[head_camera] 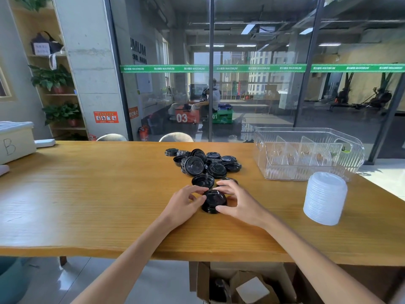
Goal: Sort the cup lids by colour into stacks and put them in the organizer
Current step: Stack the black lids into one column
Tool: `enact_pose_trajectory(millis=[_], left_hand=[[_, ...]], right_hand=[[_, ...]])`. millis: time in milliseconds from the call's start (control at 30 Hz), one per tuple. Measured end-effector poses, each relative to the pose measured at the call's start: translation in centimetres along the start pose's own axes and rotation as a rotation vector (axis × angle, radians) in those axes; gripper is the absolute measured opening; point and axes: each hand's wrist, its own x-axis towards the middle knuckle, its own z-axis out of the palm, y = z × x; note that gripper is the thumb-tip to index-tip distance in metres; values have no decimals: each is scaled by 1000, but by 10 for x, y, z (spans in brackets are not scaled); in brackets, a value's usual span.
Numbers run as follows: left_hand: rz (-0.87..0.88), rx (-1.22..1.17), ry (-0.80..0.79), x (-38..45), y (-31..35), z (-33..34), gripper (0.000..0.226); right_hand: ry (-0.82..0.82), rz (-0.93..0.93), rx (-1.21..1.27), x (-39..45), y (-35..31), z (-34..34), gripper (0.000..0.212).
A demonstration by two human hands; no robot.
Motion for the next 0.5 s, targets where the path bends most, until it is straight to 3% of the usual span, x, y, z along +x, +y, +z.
enact_pose_trajectory(millis=[267,500], left_hand=[[-10,94,19,1,4,4,28],[-7,91,16,0,4,3,37]], right_hand=[[15,-6,-82,-2,-1,2,52],[26,-10,-145,-3,-1,2,61]])
